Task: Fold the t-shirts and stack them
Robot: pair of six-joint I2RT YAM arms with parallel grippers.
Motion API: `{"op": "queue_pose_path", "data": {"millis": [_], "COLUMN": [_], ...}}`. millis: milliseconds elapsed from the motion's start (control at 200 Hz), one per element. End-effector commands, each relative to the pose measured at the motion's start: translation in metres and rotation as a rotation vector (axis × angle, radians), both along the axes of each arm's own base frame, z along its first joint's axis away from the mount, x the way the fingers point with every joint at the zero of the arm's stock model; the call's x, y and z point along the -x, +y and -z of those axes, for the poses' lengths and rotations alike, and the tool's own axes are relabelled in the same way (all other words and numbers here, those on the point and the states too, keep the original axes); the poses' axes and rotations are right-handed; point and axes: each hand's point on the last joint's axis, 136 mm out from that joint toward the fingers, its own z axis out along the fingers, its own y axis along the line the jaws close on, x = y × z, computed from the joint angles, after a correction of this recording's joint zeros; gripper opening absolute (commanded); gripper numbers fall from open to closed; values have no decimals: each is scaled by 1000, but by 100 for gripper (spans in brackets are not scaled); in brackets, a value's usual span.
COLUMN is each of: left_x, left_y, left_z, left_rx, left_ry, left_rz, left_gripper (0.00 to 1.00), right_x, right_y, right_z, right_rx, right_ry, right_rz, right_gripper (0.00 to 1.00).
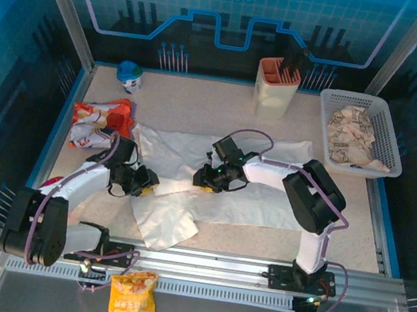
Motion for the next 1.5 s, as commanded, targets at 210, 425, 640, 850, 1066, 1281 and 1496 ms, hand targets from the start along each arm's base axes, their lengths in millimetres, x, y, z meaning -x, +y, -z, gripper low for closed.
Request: {"op": "queue_pose_path", "data": {"millis": [210,425,640,850,1066,1281,1496], "left_x": [-4,6,6,12,-8,-78,-144], "left_y": [-10,-7,-2,-9,17,42,35], "left_z": [18,8,-15,-6,-42,-96,-89], "left_rx": [-22,-48,-78,-27,-82,-129,-74], "left_ry": [40,90,114,164,60,-116,-239], "left_rz": [12,28,66,93,81,27,-28], "left_gripper": [21,0,0,13,38,44,45], "right_x": [-8,-1,6,10,-11,-47,-81], "right_y": [13,8,-3,-1,-32,-88,-133], "right_z": [4,-11,-22,-14,-47,-73,-69], "right_rx": [2,-1,-10,-33,1,156,229], "right_ry": [-42,-8,68,114,-31,-203,-284], "right_rz": [-5,-11,-56,-75,-26,17,98], "right_gripper": [12,0,0,31,72,100,100]}}
